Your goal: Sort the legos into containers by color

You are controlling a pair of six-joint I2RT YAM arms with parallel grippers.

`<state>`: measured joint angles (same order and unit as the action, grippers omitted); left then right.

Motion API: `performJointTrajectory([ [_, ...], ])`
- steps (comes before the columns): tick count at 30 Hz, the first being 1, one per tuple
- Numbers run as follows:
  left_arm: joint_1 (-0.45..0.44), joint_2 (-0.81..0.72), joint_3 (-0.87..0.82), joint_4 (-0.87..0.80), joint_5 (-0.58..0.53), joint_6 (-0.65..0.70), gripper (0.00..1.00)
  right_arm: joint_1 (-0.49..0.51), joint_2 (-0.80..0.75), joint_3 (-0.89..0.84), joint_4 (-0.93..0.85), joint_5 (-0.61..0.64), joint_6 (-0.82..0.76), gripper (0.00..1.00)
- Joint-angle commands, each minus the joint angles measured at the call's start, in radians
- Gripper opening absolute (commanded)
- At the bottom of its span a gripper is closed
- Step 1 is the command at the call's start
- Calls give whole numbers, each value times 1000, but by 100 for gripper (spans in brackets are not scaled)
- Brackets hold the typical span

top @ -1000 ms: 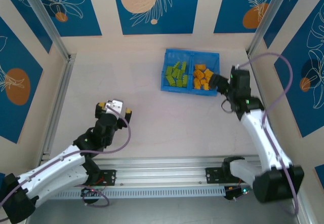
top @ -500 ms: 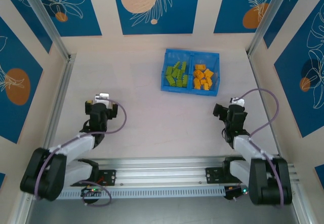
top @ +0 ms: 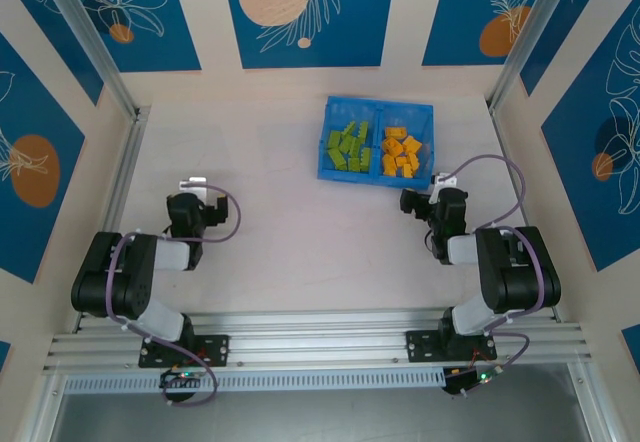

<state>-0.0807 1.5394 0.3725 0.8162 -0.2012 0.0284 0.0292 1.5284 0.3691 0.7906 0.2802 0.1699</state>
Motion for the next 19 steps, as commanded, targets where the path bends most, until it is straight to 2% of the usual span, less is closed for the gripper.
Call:
performJointTrajectory([
  [1, 4, 1, 8, 63, 57, -9, 100, 5, -11, 20, 59, 17, -24, 99],
  [5, 3, -3, 6, 61, 60, -8, 100, 8, -5, 19, 74, 19, -30, 99],
  [9, 5, -5, 29, 16, 144, 19, 100, 10, -5, 20, 68, 21, -32, 99],
  [19, 7, -4, 29, 17, 148, 19, 100, 12, -7, 19, 71, 20, -34, 99],
])
